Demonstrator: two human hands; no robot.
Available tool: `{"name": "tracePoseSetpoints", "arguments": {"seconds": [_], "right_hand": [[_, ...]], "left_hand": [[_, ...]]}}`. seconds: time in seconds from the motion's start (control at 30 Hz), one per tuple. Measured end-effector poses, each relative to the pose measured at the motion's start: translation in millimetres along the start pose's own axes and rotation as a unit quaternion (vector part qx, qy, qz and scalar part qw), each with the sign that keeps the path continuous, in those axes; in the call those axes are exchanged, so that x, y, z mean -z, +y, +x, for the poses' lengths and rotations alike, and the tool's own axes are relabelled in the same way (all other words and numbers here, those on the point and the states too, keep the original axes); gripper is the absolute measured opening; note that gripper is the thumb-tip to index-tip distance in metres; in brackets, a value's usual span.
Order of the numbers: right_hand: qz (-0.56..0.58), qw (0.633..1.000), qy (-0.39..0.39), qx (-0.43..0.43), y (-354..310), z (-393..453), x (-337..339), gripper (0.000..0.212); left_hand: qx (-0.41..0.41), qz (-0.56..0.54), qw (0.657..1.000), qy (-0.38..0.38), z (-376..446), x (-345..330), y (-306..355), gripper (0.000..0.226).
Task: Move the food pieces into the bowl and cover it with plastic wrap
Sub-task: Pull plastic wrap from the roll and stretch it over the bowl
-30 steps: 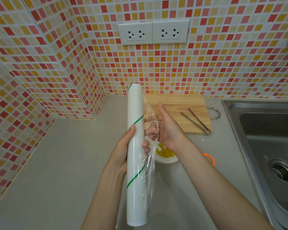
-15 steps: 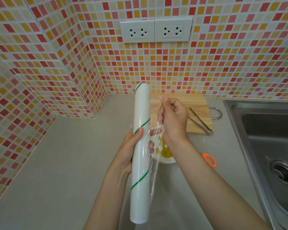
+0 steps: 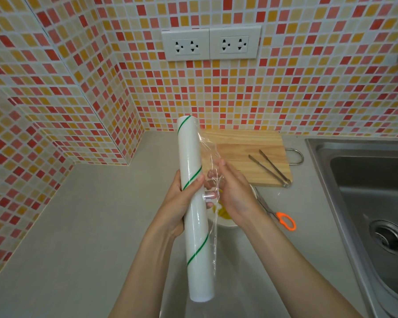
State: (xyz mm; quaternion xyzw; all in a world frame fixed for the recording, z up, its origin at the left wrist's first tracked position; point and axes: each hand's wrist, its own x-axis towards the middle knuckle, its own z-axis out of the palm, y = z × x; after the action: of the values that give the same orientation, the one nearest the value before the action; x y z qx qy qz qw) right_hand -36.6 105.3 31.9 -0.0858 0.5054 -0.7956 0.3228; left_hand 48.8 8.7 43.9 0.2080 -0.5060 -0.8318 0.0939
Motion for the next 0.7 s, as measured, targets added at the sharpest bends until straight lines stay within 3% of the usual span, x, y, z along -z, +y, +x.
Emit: {"name": "tracePoseSetpoints", "arguments": {"seconds": [0.1, 0.37, 0.6, 0.7], "right_hand": [[-0.022, 0.999, 0.030, 0.006, 7, -4, -1, 0.028], [-0.066, 0.967, 0.169, 0.177, 9, -11, -13, 0.028], [-0.121, 0.958, 0.195, 0.174, 0, -10, -5, 0.028], [-0.079, 0.969, 0.198, 0.128, -6, -7, -1, 0.030]], "left_hand": [[-0.001, 0.001, 1.000, -0.001, 0, 0, 1, 0.050], [-0.011, 0.024, 1.000, 0.004, 1, -1, -2, 0.044], [-0.022, 0.067, 0.997, 0.021, 3, 3, -2, 0.032], [-0.010, 0.045, 0.999, 0.015, 4, -2, -4, 0.043]]}}
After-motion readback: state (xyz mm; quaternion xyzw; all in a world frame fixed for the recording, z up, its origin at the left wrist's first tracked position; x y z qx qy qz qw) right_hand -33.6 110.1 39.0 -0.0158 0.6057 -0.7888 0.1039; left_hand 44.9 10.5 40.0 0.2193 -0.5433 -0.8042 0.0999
